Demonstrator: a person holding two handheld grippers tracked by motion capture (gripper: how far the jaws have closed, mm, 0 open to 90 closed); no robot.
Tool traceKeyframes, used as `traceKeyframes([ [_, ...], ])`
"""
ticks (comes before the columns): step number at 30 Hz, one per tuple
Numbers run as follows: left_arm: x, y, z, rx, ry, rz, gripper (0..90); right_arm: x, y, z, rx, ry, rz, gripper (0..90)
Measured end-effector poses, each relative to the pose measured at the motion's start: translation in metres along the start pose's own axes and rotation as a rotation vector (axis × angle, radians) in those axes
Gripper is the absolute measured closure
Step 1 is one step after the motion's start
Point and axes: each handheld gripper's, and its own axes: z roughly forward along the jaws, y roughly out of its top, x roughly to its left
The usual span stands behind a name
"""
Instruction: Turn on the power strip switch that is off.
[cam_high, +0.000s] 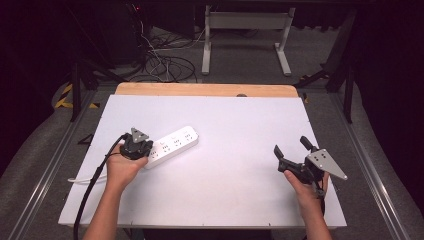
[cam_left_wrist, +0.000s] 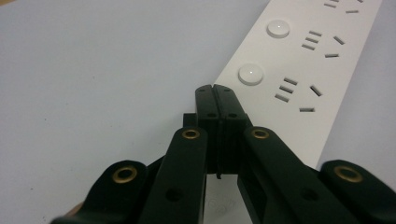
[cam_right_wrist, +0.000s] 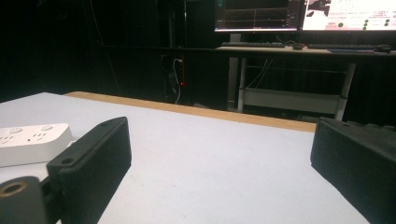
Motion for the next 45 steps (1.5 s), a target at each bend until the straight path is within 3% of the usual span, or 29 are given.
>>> traceKeyframes([
  [23,0.0021,0.0009,0.002,0.01,-0.02,-0.036,90.0,0.0008,0.0018,-0.0015,-0.005,0.002,0.005,5.9],
  [25,0.0024,0.0011,0.0017,0.012,-0.042,-0.044,90.0,0.0007,0.0019,-0.0015,-0.006,0.002,0.007,5.9],
  [27,-0.0006,0.0017,0.0027,0.009,-0.034,-0.02,90.0,0.0006,0.0019,-0.0016,-0.006,0.001,0.006,5.9],
  [30,-0.0034,0.003,0.0038,0.01,-0.012,-0.014,90.0,0.0005,0.0018,-0.0018,-0.005,0.0,0.006,5.9],
  [40,-0.0024,0.0023,0.0031,0.013,-0.028,-0.023,90.0,-0.0012,0.0017,-0.0031,-0.006,-0.005,0.008,6.0],
  [45,-0.003,0.0014,0.0008,0.018,-0.036,-0.006,90.0,-0.0011,0.0017,-0.0043,-0.005,-0.005,0.011,6.0],
])
